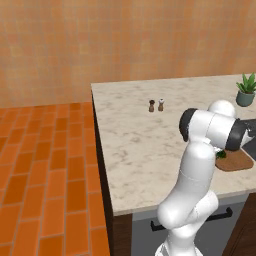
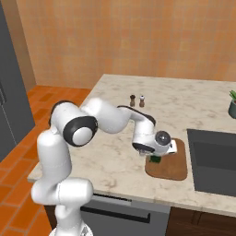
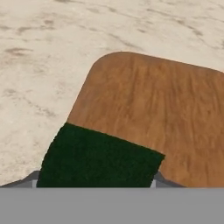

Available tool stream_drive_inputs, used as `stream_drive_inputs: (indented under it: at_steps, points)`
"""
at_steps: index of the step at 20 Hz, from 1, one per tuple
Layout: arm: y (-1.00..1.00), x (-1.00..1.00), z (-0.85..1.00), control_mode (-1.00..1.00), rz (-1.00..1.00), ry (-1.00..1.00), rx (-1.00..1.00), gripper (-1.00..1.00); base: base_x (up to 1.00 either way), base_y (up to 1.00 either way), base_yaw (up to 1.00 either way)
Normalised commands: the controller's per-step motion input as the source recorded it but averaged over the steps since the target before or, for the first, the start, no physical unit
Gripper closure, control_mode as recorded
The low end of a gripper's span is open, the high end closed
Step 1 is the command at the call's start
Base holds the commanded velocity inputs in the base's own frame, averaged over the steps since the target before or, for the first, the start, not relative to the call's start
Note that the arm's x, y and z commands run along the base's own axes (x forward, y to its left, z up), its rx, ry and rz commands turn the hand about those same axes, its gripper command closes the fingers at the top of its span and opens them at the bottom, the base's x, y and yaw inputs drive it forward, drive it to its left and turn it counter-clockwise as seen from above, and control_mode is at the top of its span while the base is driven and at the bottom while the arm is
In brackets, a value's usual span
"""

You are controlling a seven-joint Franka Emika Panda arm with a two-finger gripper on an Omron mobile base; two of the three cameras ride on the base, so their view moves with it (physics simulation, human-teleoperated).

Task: Pick up the sponge from the counter and clean the cutting board by briefly scrubbing or pressing down on the cutting board. Once finished, release the sponge.

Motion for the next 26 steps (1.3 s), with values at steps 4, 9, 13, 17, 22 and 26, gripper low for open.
stream_drive_inputs:
  at_steps: [4,9,13,17,22,26]
  points:
    - [0.00,0.61,-0.15,-1.00,0.00,-0.05,0.00,1.00,0.00,0.00,0.00]
    - [0.02,0.57,-0.08,-1.00,0.00,-0.06,0.00,1.00,0.00,0.00,0.00]
    - [0.33,0.44,0.00,-1.00,0.00,-0.04,0.00,1.00,0.00,0.00,0.00]
    - [0.45,0.56,0.00,-1.00,0.02,-0.04,0.00,1.00,0.00,0.00,0.00]
    - [0.38,0.68,0.00,-1.00,0.02,-0.03,0.00,1.00,0.00,0.00,0.00]
    - [0.03,0.99,-0.15,-1.00,0.00,0.00,0.00,1.00,0.00,0.00,0.00]
